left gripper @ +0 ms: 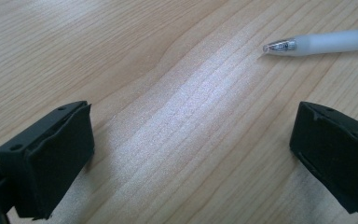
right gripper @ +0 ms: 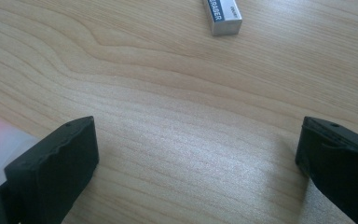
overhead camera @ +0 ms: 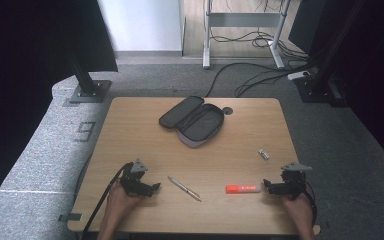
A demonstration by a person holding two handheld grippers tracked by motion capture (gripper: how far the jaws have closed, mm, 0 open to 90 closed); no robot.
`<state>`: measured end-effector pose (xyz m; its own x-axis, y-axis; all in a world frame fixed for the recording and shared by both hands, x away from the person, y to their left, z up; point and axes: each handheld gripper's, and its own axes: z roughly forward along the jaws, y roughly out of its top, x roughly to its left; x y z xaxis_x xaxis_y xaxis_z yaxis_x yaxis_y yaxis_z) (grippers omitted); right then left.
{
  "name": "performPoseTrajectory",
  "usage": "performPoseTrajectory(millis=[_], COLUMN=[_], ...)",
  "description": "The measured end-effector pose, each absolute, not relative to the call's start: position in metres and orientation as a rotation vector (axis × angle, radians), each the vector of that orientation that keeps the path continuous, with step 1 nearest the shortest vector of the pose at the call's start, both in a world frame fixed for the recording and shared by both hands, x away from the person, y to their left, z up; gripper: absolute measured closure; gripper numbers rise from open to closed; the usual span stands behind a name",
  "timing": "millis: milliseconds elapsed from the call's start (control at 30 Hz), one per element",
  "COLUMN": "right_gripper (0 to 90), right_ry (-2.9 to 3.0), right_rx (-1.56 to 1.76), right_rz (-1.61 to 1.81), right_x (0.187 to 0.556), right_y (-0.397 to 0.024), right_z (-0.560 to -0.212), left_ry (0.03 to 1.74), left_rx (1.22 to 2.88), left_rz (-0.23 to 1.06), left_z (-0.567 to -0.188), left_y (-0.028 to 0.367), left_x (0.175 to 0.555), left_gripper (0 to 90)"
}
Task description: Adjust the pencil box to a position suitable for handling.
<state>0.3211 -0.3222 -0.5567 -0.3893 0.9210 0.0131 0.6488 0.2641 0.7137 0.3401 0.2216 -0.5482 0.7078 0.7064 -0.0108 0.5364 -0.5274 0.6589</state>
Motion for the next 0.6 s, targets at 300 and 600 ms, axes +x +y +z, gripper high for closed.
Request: performPoseTrajectory(millis=[300,600], right_gripper=[0.0,0.0], right_ry=[2.135,2.135], right_rx=[1.423,1.423], right_rz=[0.907,0.907], right_x=[0.3211,0.3211], right_y=[-0.3222,-0.3222], right_z=[-0.5567,-0.5567], left_ry=[0.944,0.938], left_rx=[2.261,2.278], left_rz=[0.339,0.332], left_z=[-0.5482,-0.5467], left_y=[0.2214,0.2212], left_x=[0.3405,0.3415], left_gripper=[0.0,0.4])
